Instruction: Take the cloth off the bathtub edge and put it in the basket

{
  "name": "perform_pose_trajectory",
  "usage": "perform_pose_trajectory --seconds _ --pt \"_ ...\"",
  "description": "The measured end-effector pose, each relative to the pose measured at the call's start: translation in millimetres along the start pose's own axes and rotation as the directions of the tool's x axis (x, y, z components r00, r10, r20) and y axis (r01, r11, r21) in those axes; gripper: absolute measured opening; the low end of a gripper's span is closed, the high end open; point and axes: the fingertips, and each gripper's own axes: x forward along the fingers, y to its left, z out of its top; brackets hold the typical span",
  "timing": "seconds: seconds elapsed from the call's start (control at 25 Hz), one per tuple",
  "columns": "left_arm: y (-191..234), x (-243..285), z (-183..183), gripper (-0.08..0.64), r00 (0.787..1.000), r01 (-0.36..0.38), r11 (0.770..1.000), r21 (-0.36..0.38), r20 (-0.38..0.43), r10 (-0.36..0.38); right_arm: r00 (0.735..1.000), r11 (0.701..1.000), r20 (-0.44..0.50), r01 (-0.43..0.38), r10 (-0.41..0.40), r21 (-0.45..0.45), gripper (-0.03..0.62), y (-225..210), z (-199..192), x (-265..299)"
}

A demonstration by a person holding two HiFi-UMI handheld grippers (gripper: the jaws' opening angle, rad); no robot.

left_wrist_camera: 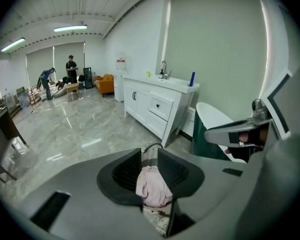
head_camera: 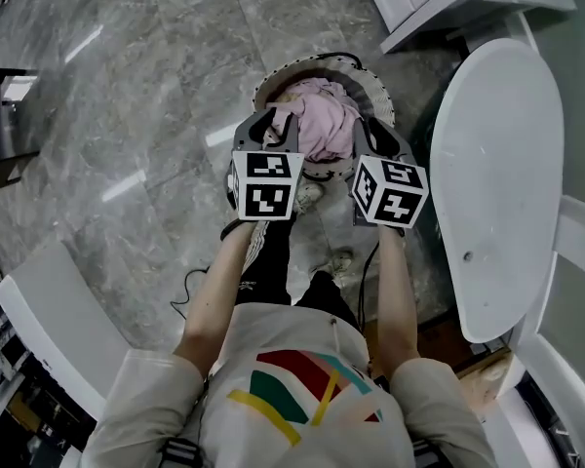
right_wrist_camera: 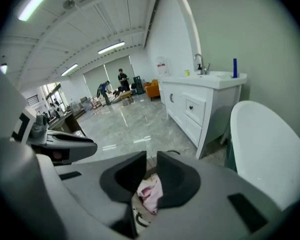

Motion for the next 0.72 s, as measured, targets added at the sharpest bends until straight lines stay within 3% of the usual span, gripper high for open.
perform_pose_trajectory --seconds 0.04,0.16,0.28,0.52,0.6,0.72 --pt "-1 -8 13 0.102 1.0 -0.001 1.0 0.007 0.026 0.001 0.999 1.0 0.041 -0.005 0.005 0.001 0.05 2 16 -10" --pt "-3 -39 61 0.036 0.991 -0.026 0.999 0.028 0.13 0.022 0.982 1.0 0.189 -0.02 0.023 -0.016 0.021 10 75 -46" --pt "-13 -83 115 0.031 0.965 -0.037 0.999 0.017 0.261 0.031 0.938 0.998 0.345 -0.011 0.032 -0.063 0.012 20 136 -100" --pt "-49 -198 204 0.021 0.858 -0.085 0.995 0.06 0.511 0.043 0.792 0.987 0.607 0.029 0.073 -0.156 0.012 50 217 -228" --pt "-63 -234 219 0.018 0.819 -0.098 0.993 0.07 0.573 0.04 0.743 0.983 0.662 0.03 0.099 -0.181 0.012 62 226 -268" --pt "-84 -286 220 0.018 0.775 -0.089 0.994 0.06 0.632 0.031 0.696 0.978 0.707 0.036 0.124 -0.208 0.012 75 221 -324"
